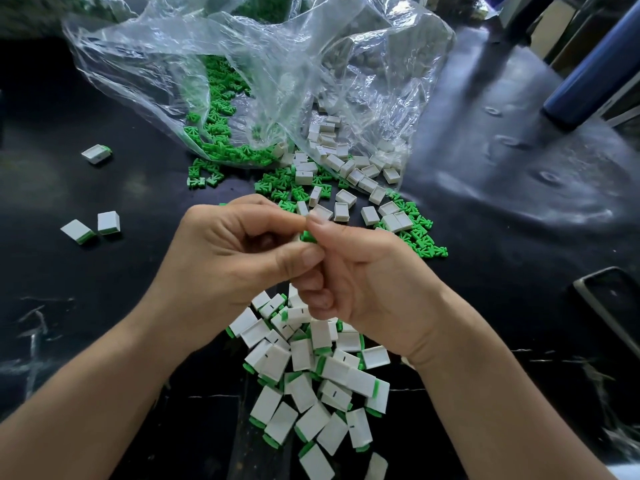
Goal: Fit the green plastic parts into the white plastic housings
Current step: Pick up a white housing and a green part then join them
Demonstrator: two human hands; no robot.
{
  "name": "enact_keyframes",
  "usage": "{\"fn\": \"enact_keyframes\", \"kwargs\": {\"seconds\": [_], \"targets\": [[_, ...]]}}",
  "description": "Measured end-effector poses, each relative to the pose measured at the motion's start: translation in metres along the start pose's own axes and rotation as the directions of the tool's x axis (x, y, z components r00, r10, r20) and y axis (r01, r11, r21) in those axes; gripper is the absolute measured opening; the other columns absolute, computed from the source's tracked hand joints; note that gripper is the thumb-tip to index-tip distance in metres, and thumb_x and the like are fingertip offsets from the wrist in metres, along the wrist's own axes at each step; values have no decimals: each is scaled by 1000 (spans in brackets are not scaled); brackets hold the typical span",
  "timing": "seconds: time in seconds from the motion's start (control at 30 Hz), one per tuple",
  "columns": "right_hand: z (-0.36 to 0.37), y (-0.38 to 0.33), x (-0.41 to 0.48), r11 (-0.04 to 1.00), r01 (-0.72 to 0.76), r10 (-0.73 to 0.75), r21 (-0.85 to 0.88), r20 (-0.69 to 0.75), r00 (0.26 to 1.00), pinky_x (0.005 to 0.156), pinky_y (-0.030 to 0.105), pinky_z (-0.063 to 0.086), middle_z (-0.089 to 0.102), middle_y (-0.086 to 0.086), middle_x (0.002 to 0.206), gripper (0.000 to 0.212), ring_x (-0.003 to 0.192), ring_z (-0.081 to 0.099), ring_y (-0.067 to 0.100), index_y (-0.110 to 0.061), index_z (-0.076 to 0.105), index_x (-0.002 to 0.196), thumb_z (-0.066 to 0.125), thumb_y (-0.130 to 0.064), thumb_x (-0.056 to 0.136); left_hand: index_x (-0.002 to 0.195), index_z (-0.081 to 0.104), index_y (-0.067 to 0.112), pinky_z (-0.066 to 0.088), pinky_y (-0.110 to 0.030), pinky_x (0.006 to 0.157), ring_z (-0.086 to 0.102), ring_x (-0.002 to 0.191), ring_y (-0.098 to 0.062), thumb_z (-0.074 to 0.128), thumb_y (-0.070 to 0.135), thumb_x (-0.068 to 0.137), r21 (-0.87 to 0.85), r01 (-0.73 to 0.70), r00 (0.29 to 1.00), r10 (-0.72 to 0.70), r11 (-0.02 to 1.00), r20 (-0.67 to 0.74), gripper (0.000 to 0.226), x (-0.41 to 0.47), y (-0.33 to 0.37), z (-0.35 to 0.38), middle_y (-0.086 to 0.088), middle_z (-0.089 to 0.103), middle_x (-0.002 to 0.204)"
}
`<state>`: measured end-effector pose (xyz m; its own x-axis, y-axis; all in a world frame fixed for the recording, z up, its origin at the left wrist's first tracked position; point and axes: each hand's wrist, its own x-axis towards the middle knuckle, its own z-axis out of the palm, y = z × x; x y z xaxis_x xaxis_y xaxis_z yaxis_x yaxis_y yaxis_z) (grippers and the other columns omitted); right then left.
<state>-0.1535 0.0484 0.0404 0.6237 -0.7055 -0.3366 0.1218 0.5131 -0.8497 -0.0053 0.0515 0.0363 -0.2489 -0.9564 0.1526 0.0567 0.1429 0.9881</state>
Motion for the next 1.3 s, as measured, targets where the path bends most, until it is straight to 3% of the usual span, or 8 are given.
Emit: {"fn": "enact_keyframes", "kwargs": {"seconds": [0.27,0.37,0.47,0.6,0.73,0.87,1.03,1.3], "targets": [[-2,0,-1,997,42,-47,-68,-65,997,52,22,22,42,-6,57,40,52,33,7,-23,68,61,41,-46,80,84,74,10,51,-21,60,65,66,-16,62,9,66,-106,109,993,-113,988,-25,22,1,1,-1,-4,70,81],[-2,-1,-3,982,76,-96,-173,-106,990,49,18,27,45,-8,56,37,50,36,6,-14,59,76,51,-49,84,83,73,9,52,-21,60,67,65,-19,60,8,67,-123,119,993,-120,985,-6,21,1,3,0,-10,71,79],[-2,-4,-6,955,70,-112,-288,-131,985,50,17,31,46,-9,58,52,53,39,6,2,59,93,44,-46,79,83,74,8,55,-27,61,66,60,-29,57,8,69,-131,123,992,-119,984,39,22,-1,5,1,-22,69,71],[0,-4,-7,895,56,-138,-442,-154,978,52,14,32,44,-8,64,45,55,39,3,2,57,119,36,-32,97,81,75,7,55,-25,58,68,60,-32,60,5,67,-165,128,989,-113,978,100,20,0,8,0,-29,65,73],[5,2,-4,873,63,-198,-484,-233,952,55,9,33,47,-18,61,33,57,43,-1,-12,62,109,37,-30,97,78,75,6,54,-24,59,68,62,-32,65,0,58,-147,91,993,-79,985,86,23,0,8,1,-29,66,74],[8,8,1,875,89,-239,-477,-263,935,56,4,35,51,-33,54,34,58,49,-15,-16,60,119,36,-29,99,73,77,14,54,-22,58,68,63,-27,56,2,68,-171,88,996,-90,981,0,24,-1,5,4,-26,67,77],[10,11,3,893,110,-252,-437,-283,925,53,1,34,50,-32,50,33,56,49,-16,-12,59,119,36,-27,99,73,77,17,54,-21,58,68,66,-25,64,0,60,-183,68,997,-71,981,-9,25,-2,5,6,-23,68,80],[15,12,5,898,106,-258,-428,-315,914,58,11,33,47,-30,51,36,57,48,-13,-13,58,122,35,-30,99,69,77,19,53,-20,56,68,63,-19,65,0,56,-205,56,997,-65,977,-36,26,-3,3,9,-8,72,71]]}}
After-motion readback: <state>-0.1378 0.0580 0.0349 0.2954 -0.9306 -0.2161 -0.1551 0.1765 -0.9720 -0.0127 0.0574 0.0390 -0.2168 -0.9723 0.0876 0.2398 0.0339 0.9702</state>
